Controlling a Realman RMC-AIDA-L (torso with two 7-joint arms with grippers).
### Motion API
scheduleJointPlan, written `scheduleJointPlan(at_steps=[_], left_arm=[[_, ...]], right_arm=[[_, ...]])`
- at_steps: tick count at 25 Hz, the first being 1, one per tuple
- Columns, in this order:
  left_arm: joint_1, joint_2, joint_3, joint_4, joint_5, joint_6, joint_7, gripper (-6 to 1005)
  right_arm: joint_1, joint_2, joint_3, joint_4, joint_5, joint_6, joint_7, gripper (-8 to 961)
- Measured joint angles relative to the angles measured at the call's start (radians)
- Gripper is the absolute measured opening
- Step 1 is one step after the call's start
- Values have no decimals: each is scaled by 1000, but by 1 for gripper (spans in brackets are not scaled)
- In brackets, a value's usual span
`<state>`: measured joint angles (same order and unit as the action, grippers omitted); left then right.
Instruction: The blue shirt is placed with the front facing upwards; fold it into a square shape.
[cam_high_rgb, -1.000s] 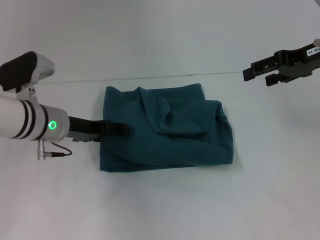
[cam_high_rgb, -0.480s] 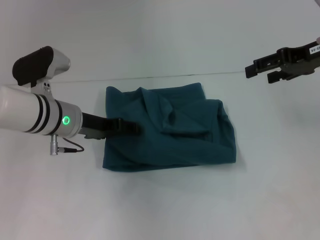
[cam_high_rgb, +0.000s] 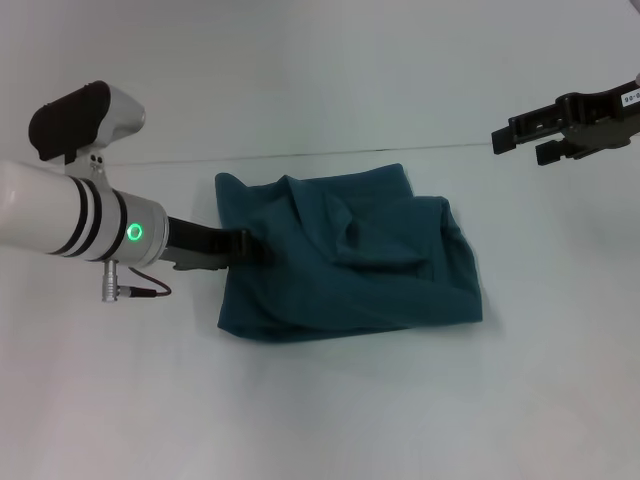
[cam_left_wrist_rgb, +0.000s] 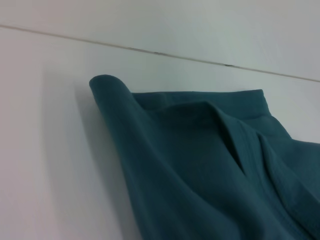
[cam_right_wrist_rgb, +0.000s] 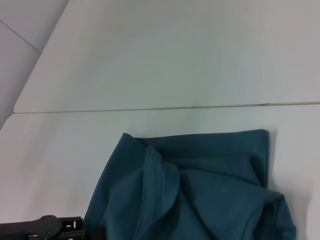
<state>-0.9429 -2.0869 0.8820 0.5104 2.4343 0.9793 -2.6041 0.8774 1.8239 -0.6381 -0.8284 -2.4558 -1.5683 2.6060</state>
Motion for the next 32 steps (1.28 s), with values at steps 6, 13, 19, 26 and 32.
scheduleJointPlan(at_steps=[6, 13, 19, 26, 32], left_arm=[[-5, 0, 0, 0, -2, 3, 3, 319], [-12, -3, 0, 6, -7, 19, 12, 161], [44, -13, -15, 139, -73, 154, 40, 142], [106, -9, -21, 270, -125, 286, 16, 134], [112, -8, -37, 336, -125, 376, 26, 133]], right_arm=[[0, 0, 0, 0, 0, 1, 0, 885], [-3, 0, 1, 0, 0, 1, -6, 885], [-14, -5, 6, 0, 0, 6, -8, 885], [-32, -11, 19, 0, 19, 0, -20, 885], [-59, -15, 19, 0, 24, -8, -38, 885]])
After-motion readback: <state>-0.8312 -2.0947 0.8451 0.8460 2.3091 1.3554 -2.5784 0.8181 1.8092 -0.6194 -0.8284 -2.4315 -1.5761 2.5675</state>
